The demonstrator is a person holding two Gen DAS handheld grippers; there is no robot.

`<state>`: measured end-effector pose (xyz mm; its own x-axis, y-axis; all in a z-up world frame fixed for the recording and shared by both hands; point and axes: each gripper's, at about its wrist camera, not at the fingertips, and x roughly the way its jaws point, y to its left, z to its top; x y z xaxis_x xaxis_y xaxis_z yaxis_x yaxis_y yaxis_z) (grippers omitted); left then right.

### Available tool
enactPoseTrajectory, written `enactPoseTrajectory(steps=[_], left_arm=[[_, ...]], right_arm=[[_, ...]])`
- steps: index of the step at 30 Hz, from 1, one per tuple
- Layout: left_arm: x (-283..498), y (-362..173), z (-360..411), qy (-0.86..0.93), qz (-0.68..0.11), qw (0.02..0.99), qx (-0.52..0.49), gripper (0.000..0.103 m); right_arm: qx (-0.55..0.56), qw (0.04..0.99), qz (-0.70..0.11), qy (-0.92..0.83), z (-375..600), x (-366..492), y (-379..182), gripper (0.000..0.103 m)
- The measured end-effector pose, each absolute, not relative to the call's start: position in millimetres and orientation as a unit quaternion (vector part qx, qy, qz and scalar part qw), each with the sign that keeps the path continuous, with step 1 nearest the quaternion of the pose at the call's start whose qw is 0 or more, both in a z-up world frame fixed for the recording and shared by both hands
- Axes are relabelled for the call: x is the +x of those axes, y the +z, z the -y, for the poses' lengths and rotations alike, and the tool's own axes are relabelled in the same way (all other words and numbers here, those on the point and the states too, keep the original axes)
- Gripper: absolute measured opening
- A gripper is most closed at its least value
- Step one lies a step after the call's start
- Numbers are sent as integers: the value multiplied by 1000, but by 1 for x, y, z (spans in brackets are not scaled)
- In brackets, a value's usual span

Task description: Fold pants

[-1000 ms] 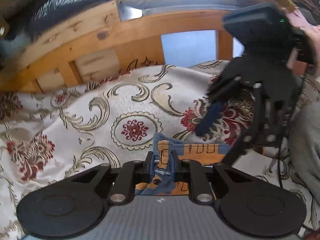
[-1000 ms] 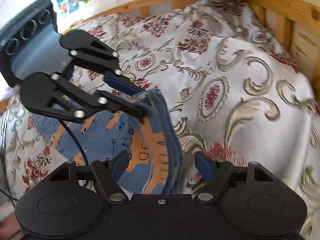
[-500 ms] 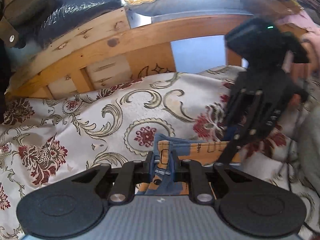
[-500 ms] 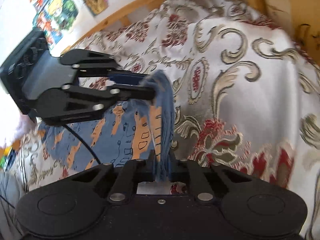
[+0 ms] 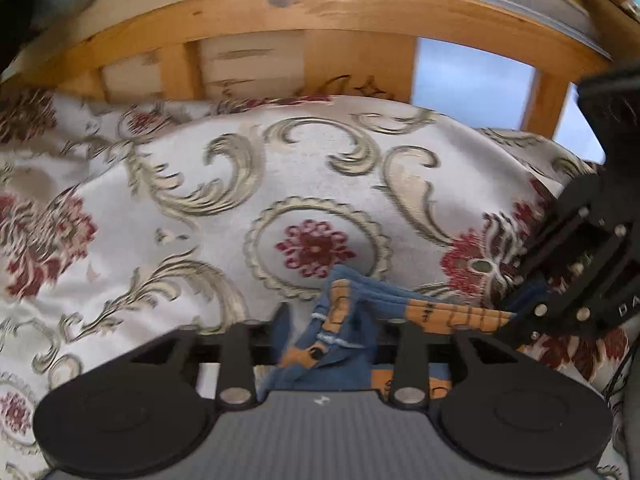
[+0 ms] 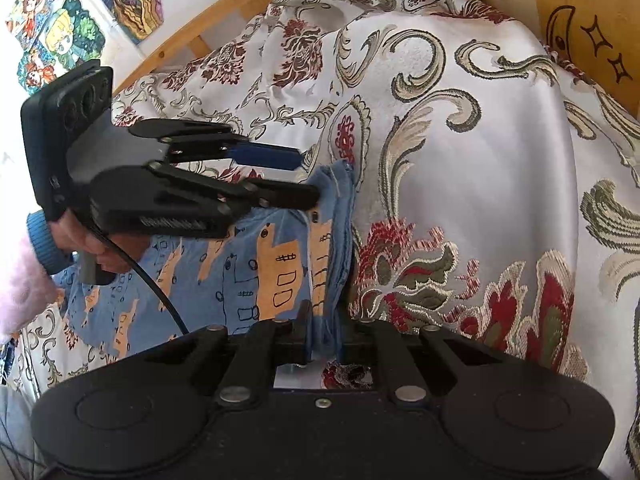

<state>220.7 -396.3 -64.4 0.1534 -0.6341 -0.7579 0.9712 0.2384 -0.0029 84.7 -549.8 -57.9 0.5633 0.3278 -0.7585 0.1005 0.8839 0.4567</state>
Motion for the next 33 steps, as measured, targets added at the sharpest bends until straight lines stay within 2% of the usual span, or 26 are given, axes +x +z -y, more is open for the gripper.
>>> enactPoseTrajectory(steps=[4, 8, 12, 17, 21, 26, 33], left_arm=[[237, -50, 384, -536, -375, 724, 221, 53], [247, -35, 379, -489, -478, 709, 172, 53], [252, -24, 380, -464, -542, 691, 117, 54], [257, -35, 395, -414, -621, 663, 61, 54], [253, -37, 405, -381, -629, 674, 66, 54], [245, -30, 412, -365, -624, 686, 78, 61], [245, -30, 427, -340, -642, 681, 94, 55]], right_arm=[[187, 864, -464, 57, 538, 83, -48, 11], [100, 879, -463, 53, 513, 83, -37, 11], [8, 889, -456, 49, 486, 80, -31, 12], [-104, 889, -444, 48, 453, 74, -33, 12], [-152, 884, -440, 49, 441, 74, -37, 12], [-198, 879, -432, 47, 428, 71, -40, 12], [-247, 871, -423, 44, 413, 72, -44, 12]])
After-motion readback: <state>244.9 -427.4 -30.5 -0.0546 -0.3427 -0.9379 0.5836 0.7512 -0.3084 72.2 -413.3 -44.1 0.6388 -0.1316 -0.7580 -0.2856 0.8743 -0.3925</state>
